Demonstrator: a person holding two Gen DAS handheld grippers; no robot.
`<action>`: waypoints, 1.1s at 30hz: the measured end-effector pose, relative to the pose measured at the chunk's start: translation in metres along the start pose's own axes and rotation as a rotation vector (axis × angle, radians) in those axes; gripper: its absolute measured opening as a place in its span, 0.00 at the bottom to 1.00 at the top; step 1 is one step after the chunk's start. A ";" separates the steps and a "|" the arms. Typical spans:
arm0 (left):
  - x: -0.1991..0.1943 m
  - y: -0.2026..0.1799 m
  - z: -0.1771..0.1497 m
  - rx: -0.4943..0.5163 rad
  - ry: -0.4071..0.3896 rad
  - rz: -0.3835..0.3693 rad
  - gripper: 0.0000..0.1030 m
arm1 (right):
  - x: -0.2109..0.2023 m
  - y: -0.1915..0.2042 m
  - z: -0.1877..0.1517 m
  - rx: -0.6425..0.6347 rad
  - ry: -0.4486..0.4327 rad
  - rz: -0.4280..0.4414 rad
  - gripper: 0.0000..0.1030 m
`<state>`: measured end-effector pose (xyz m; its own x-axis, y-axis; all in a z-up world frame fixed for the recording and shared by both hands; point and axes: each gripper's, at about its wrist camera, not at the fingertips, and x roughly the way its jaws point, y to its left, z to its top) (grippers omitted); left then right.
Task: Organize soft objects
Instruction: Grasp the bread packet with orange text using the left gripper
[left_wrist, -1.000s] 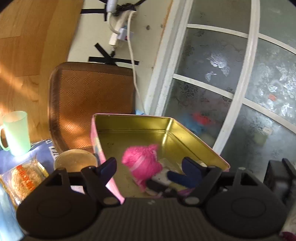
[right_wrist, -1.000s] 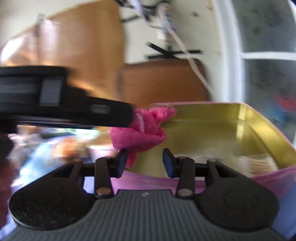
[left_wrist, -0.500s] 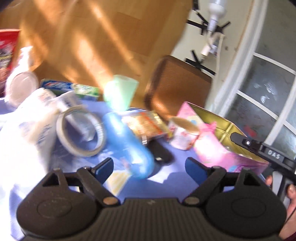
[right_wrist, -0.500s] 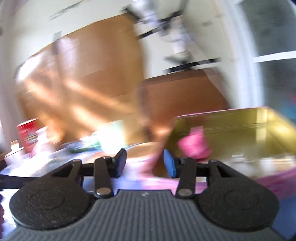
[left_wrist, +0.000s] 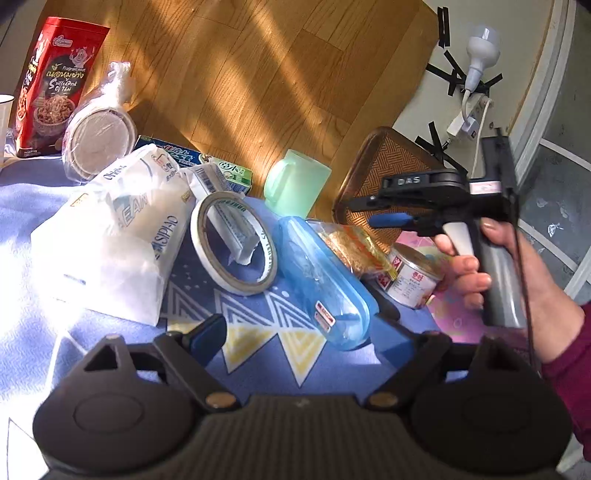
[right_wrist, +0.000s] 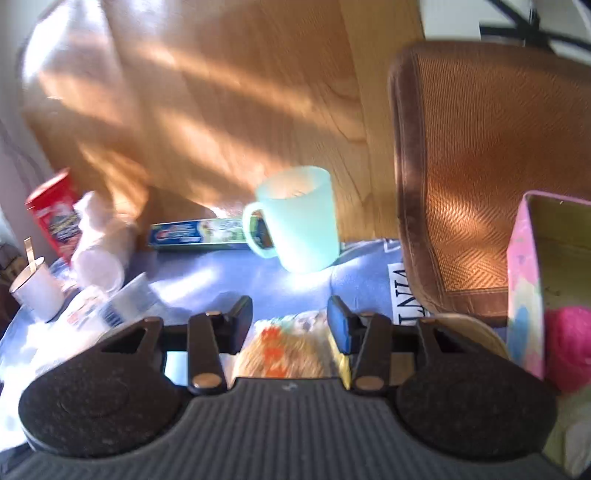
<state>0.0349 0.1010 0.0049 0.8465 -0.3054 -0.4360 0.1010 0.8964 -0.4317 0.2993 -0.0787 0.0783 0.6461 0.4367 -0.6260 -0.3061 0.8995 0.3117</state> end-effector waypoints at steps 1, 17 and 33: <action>-0.001 0.001 0.000 -0.007 -0.006 -0.001 0.85 | 0.011 -0.001 0.004 0.000 0.038 -0.003 0.47; -0.006 0.008 0.000 -0.054 -0.024 -0.035 0.85 | -0.088 0.002 -0.110 -0.020 0.112 0.273 0.47; -0.011 -0.048 0.002 0.077 0.020 -0.178 0.88 | -0.141 0.028 -0.205 -0.259 -0.045 0.189 0.93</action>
<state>0.0212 0.0615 0.0320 0.8013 -0.4666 -0.3744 0.2882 0.8495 -0.4418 0.0562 -0.1127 0.0291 0.5891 0.6006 -0.5406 -0.5879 0.7775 0.2232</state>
